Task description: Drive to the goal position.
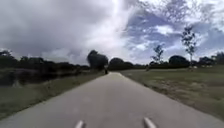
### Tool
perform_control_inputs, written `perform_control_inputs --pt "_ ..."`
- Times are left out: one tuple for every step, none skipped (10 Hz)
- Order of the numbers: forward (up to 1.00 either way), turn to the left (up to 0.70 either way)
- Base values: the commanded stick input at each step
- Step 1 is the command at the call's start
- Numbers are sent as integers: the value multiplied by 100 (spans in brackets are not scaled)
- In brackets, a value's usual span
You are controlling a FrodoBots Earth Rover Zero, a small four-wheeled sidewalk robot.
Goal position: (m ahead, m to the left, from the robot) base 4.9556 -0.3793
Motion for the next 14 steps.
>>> perform_control_inputs --pt "70 0" --pt "70 0" --pt "70 0" --pt "70 0" --pt "70 0" --pt "70 0" --pt "70 0" --pt "70 0" --pt "70 0" --pt "70 0" --pt "70 0" --pt "70 0" --pt "70 0" --pt "70 0"
